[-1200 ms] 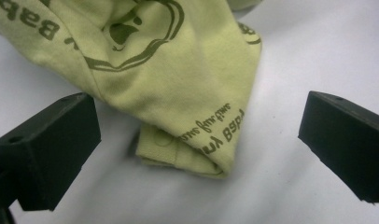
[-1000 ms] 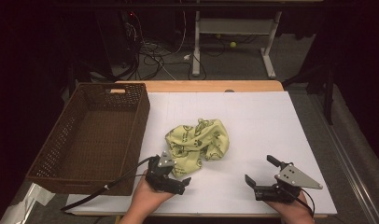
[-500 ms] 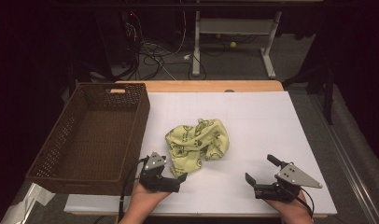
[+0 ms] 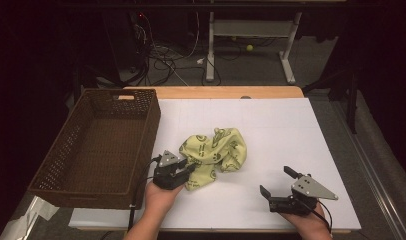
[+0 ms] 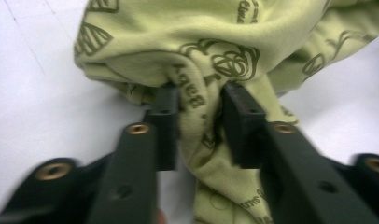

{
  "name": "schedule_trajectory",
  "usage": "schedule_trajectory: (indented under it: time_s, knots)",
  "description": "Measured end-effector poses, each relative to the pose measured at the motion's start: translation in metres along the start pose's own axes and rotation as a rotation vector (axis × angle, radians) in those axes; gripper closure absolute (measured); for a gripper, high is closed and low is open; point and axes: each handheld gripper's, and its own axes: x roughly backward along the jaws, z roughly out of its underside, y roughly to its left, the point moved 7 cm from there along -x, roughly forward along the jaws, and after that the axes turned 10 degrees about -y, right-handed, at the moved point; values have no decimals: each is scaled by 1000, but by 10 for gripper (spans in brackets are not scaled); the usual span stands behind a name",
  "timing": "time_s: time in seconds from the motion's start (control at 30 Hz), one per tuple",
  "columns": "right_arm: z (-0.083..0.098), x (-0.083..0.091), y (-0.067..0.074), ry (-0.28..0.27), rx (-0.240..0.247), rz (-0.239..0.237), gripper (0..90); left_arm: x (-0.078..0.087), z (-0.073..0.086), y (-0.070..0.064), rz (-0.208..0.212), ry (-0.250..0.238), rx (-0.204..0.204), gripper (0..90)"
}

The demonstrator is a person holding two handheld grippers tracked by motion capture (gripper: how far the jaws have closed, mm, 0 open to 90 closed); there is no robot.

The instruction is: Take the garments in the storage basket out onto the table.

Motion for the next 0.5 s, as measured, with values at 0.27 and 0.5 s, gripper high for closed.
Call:
schedule_trajectory:
  time_s: [0.27, 0.5]
  knots:
    - [-10, -1, 11, 2, 9, 6, 3, 11, 1, -29, 95, -31, -59, 710]
    - [-25, -22, 25, 20, 3, -44, 13, 5, 5, -77, 212, -18, -136, 709]
